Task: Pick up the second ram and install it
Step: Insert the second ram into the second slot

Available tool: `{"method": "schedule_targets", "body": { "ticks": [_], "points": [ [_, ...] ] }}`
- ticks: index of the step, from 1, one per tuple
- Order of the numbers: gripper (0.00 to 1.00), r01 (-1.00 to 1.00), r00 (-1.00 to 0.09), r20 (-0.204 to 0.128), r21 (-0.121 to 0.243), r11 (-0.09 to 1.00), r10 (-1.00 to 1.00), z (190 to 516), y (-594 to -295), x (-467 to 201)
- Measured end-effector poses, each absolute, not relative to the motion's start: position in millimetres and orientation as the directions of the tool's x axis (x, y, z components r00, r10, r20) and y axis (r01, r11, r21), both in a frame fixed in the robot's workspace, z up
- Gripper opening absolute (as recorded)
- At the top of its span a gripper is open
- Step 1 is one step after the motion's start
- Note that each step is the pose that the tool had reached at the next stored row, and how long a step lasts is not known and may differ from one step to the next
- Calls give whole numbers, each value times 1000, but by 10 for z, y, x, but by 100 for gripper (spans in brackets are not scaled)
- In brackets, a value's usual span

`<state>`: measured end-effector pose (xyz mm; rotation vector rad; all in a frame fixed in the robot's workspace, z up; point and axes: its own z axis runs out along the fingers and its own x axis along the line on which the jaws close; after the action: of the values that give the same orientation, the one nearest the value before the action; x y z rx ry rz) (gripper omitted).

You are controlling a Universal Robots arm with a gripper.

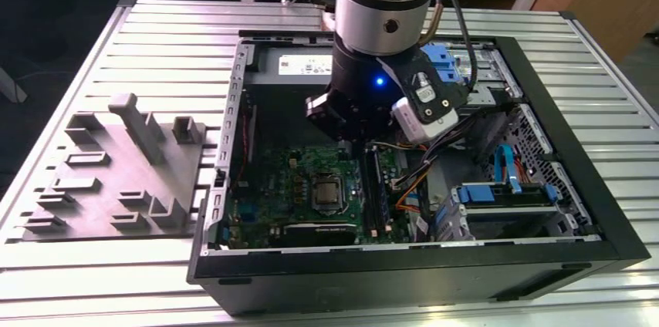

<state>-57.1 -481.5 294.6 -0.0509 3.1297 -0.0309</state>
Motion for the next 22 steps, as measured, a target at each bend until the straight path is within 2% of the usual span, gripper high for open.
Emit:
{"method": "schedule_targets", "body": {
  "ticks": [22],
  "points": [
    [12, -32, -999, -11, -17, 999, -33, 2781, -4815, -401]
  ]
}}
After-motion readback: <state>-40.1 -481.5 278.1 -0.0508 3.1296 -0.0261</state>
